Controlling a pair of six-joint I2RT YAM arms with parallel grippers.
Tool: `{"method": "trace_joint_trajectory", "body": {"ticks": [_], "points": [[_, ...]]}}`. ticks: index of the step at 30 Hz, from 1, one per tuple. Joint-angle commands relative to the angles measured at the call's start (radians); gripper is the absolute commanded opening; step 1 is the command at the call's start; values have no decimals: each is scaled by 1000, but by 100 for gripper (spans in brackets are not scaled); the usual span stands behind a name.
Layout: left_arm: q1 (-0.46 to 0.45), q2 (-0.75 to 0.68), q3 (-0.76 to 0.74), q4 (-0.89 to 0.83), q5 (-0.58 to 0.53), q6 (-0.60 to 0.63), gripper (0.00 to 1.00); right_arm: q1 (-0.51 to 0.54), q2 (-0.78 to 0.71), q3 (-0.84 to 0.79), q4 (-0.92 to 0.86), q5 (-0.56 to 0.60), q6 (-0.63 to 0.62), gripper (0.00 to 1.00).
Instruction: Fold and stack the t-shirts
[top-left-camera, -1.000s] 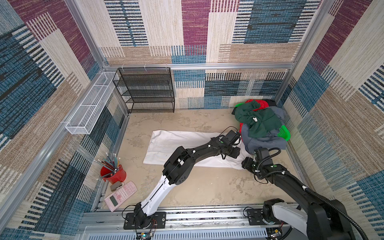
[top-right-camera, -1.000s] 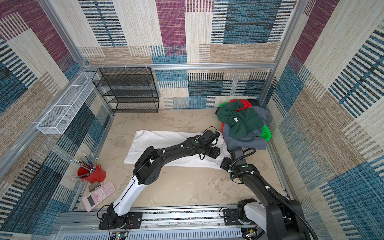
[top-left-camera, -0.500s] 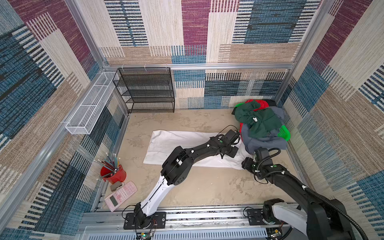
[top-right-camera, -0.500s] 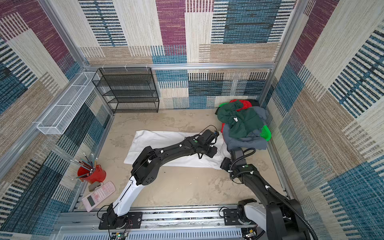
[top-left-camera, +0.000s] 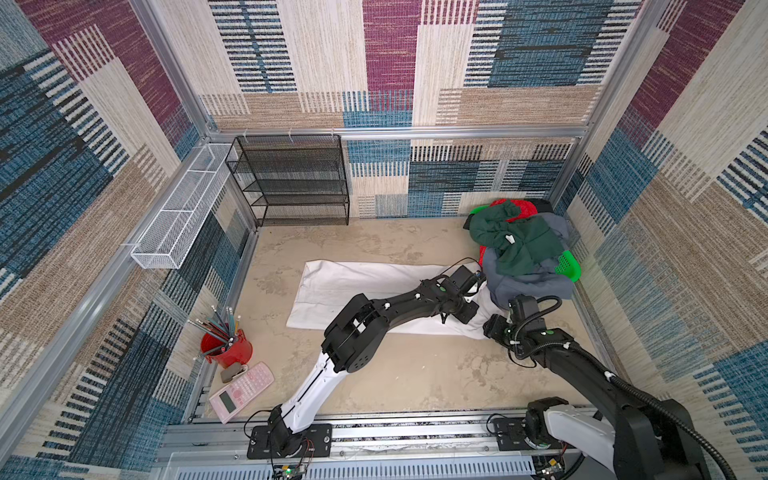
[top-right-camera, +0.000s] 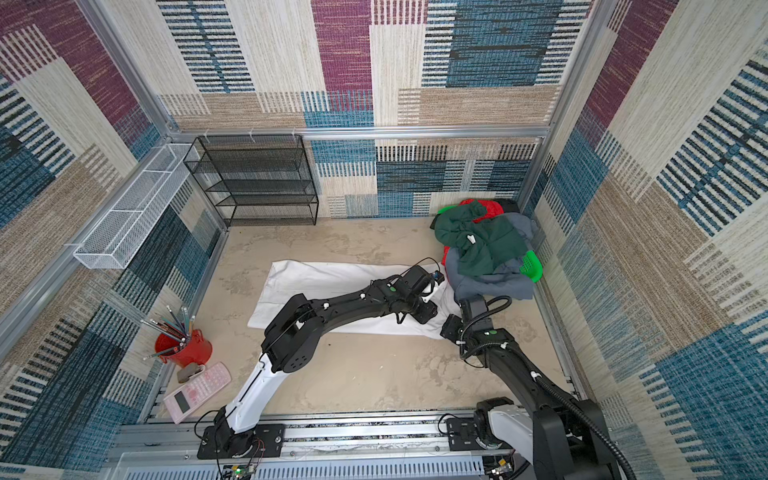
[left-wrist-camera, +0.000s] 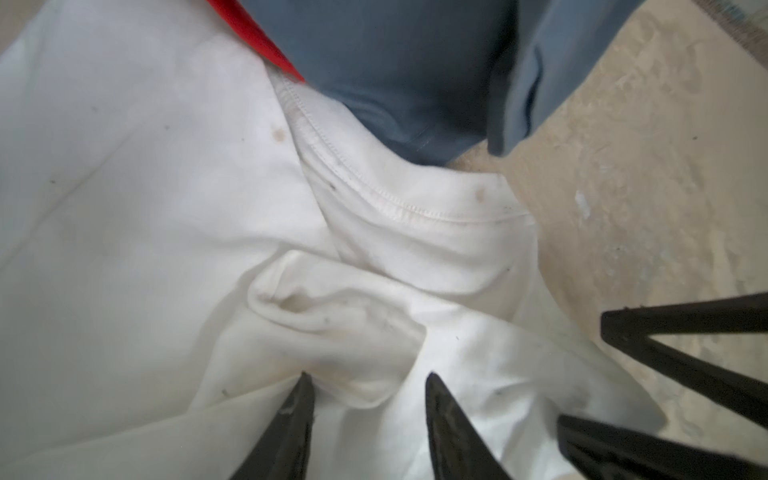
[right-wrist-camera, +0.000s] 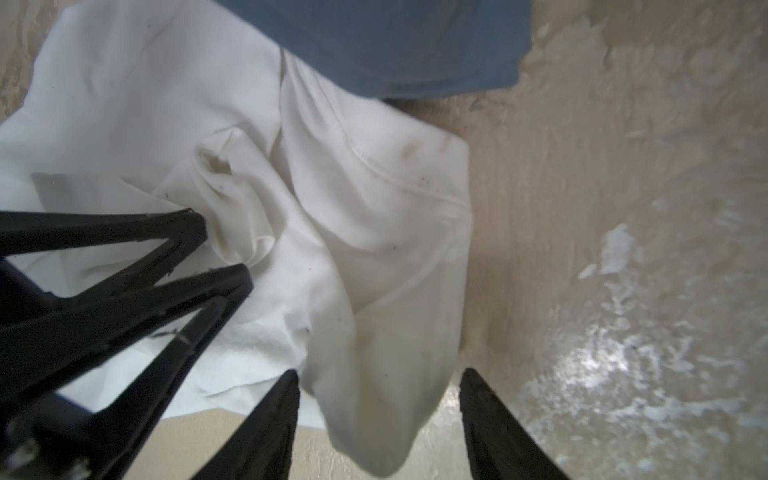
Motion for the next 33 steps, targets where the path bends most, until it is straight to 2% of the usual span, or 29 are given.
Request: {"method": "trace_joint_trajectory", "body": {"ticks": [1, 7, 16, 20, 23, 25, 33], "points": [[-2, 38, 48, -58, -87, 60, 48, 1, -3, 1, 19, -4, 7, 63], [-1, 62, 82, -84, -219, 79, 47, -1, -4, -4, 13, -2, 7, 62], [0, 85, 126, -89, -239, 39, 27, -8, -10, -31, 26, -14, 30, 58], [3, 97, 160, -96, -270, 44, 27, -9, -11, -34, 29, -19, 34, 58], [7, 115, 193, -96, -257, 54, 16, -9, -9, -33, 28, -20, 33, 59], [10, 127, 215, -102, -239, 62, 0, -11, -9, -30, 26, -21, 31, 58], [29, 128, 249, -78, -297, 52, 0, -10, -4, -30, 18, -10, 29, 58]]}}
